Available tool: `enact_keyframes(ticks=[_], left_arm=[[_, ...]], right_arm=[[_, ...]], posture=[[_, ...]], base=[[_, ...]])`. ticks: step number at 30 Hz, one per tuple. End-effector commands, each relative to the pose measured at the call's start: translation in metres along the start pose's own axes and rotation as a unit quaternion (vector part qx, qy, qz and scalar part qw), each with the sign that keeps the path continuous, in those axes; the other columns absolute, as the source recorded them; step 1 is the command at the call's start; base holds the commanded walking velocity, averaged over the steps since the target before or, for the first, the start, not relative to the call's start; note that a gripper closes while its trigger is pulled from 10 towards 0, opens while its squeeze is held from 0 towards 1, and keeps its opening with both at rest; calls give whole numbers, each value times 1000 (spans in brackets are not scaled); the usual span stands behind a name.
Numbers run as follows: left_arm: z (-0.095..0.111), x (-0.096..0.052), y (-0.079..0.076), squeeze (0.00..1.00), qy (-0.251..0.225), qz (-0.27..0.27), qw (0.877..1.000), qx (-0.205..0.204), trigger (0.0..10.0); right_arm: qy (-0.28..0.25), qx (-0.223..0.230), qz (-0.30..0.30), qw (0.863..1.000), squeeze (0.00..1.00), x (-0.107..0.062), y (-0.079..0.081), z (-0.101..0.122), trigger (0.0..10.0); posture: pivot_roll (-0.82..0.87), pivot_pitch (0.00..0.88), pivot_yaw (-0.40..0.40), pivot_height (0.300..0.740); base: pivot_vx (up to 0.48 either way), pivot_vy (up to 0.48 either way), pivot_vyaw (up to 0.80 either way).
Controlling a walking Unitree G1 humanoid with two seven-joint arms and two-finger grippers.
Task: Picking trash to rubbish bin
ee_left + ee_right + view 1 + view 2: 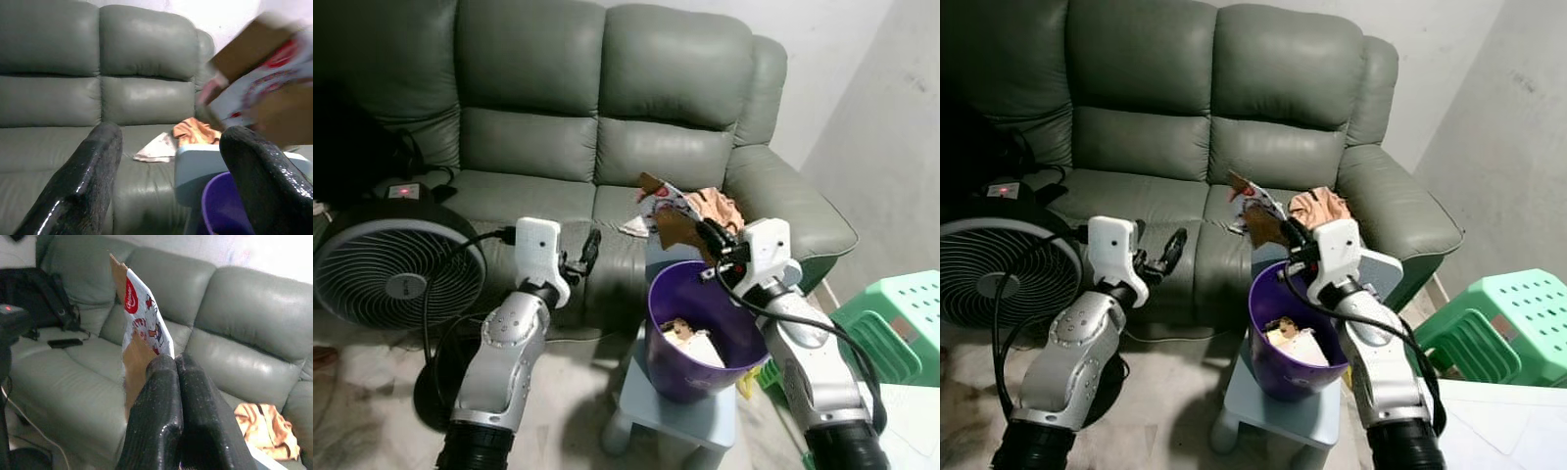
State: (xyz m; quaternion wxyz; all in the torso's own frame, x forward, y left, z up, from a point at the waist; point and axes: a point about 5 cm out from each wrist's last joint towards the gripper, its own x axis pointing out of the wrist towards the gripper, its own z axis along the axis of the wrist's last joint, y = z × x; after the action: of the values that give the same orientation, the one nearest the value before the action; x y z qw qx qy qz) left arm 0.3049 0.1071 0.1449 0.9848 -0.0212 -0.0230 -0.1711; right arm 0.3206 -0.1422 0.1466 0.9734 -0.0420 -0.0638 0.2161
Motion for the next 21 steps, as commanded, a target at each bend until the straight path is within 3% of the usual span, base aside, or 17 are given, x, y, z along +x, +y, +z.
enact_keyframes(ticks=[1, 10, 21], left_arm=[[4, 0, -17, 0, -4, -42, 999, 6, 10000], [-1, -9, -39, 0, 4, -93, 995, 19, 10000], [-5, -27, -52, 0, 14, -141, 990, 21, 10000]], right_arm=[[7, -2, -7, 1000, 0, 10, -3, 0, 10000], [44, 2, -40, 998, 0, 33, -4, -8, 10000], [85, -20, -95, 992, 0, 38, -20, -21, 10000]], posture=[[65, 0, -152, 740], [79, 0, -167, 740], [83, 0, -169, 740]], base=[[0, 0, 0], [0, 0, 0], [0, 0, 0]])
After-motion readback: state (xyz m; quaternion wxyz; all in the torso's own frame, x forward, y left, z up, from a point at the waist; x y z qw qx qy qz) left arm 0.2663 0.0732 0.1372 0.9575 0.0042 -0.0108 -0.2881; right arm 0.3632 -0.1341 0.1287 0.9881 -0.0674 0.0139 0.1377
